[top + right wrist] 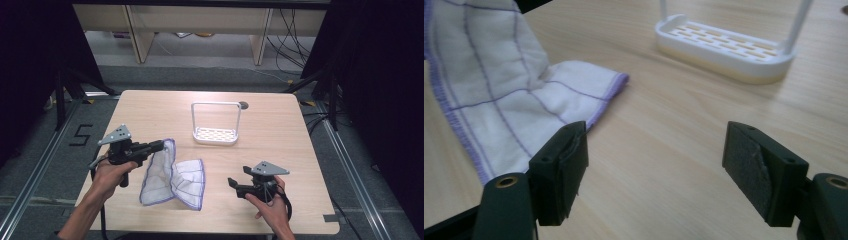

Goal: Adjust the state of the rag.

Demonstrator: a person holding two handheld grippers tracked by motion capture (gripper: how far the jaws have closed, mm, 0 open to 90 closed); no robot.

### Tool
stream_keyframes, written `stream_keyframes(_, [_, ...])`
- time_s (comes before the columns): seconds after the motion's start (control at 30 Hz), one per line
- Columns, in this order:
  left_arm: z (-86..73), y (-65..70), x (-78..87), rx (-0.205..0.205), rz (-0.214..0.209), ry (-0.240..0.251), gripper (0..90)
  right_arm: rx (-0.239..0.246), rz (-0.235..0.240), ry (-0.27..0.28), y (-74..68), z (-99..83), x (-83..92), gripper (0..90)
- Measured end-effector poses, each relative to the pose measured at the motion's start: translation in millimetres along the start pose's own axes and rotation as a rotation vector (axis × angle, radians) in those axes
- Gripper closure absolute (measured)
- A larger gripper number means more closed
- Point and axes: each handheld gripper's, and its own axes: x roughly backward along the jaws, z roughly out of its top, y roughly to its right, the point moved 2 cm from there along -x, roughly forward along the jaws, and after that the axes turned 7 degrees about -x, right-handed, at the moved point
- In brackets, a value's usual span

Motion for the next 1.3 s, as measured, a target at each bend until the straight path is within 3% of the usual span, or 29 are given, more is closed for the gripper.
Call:
stream_keyframes(0.03, [-0.2, -0.9, 1.8, -0.002, 0.008, -0.003, 87.3, -0.035, 0.024, -0.022, -8.1, -1.2, -1.8, 28.3])
stream_keyframes(0.07, [-0.5, -1.5, 3.0, -0.003, 0.006, -0.001, 87.2, 0.017, 0.033, -0.018, -9.7, -0.6, -4.3, 28.7])
stream_keyframes(0.53, [-4.1, -3.1, 11.3, -0.021, 0.039, -0.012, 86.8, 0.188, 0.155, -0.186, -71.3, -15.1, -41.6, 35.4])
stream_keyframes(0.67, [-5.8, -6.3, 11.9, -0.008, 0.045, -0.012, 86.7, 0.255, 0.182, -0.224, -85.5, -18.4, -54.0, 37.3])
stream_keyframes(0.77, [-6.8, -8.2, 12.6, -0.007, 0.049, -0.014, 86.6, 0.274, 0.203, -0.248, -93.6, -20.6, -61.7, 38.7])
stream_keyframes(0.9, [-8.3, -10.4, 12.2, 0.0, 0.045, -0.009, 86.6, 0.299, 0.185, -0.287, -101.0, -24.1, -73.1, 41.0])
stream_keyframes(1.0, [-8.9, -11.4, 12.6, 0.0, 0.046, -0.009, 86.6, 0.323, 0.161, -0.291, -103.3, -25.3, -81.3, 48.7])
stream_keyframes(1.1, [-9.5, -12.4, 13.6, 0.007, 0.058, -0.014, 86.6, 0.332, 0.128, -0.317, -102.3, -25.6, -86.1, 65.1])
stream_keyframes(1.13, [-9.8, -13.1, 14.0, 0.004, 0.059, -0.015, 86.6, 0.34, 0.119, -0.3, -101.4, -25.7, -87.8, 71.2])
stream_keyframes(1.2, [-10.2, -14.2, 14.7, 0.009, 0.061, -0.014, 86.6, 0.355, 0.145, -0.284, -98.8, -20.9, -85.7, 82.3])
stream_keyframes(1.27, [-10.1, -15.3, 16.7, 0.014, 0.063, -0.009, 86.6, 0.37, 0.144, -0.259, -96.1, -14.1, -78.0, 86.3])
stream_keyframes(1.3, [-9.9, -15.1, 17.6, 0.016, 0.07, -0.005, 86.6, 0.345, 0.159, -0.256, -95.5, -10.6, -73.1, 86.6])
